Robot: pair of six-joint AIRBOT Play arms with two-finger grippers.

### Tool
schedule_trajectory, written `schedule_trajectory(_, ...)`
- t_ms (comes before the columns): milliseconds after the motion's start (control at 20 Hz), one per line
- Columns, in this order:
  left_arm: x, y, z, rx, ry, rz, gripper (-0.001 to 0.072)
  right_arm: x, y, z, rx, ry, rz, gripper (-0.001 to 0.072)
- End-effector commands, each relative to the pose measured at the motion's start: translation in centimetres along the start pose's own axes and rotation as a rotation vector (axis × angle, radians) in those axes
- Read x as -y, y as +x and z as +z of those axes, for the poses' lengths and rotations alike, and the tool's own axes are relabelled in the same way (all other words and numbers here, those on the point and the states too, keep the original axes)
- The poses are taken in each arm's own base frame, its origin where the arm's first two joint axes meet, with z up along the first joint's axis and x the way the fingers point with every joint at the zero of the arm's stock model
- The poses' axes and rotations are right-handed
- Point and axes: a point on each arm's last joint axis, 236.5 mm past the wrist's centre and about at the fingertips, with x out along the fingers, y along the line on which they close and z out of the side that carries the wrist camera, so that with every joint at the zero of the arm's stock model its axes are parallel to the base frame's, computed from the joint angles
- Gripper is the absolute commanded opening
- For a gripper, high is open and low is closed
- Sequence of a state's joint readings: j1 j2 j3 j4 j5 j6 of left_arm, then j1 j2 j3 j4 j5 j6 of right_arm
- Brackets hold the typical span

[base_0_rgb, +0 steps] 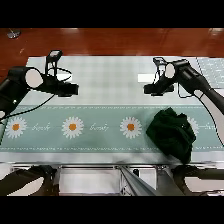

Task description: Fold the shirts.

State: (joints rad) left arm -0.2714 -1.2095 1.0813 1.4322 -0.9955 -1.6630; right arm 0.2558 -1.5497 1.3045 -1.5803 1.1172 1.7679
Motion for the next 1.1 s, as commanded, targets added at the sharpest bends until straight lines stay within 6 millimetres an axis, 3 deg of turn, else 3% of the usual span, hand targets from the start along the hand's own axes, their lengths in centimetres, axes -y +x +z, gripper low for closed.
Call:
schedule_trajectory(0,0.0,0.0,0.0,0.000,-0.001,0.001,0.0020,0.0,0.0,0.0,-0.001,-0.001,0.000,0.0040)
schedule_trajectory(750,0.0,0.0,0.0,0.002,-0.001,0.000,0.0020,-0.2,0.0,0.2,0.011,0.002,0.006,0.0040)
schedule_trajectory(900,0.1,0.0,1.7,0.073,-0.002,-0.006,0.0021,0.0,-0.2,-0.7,-0.029,0.002,-0.001,0.0042)
schedule_trajectory(950,0.2,-0.1,2.3,0.098,-0.001,-0.008,0.0062,-0.1,-0.4,-1.3,-0.049,0.005,0.002,0.0148)
schedule_trajectory(1000,0.2,-0.1,2.6,0.108,-0.001,-0.009,0.0328,0.0,-0.9,-1.8,-0.067,-0.001,0.000,0.0456)
schedule_trajectory(1050,0.4,-0.2,2.5,0.105,-0.007,-0.018,0.0718,0.1,-1.6,-2.3,-0.080,-0.035,-0.001,0.0619)
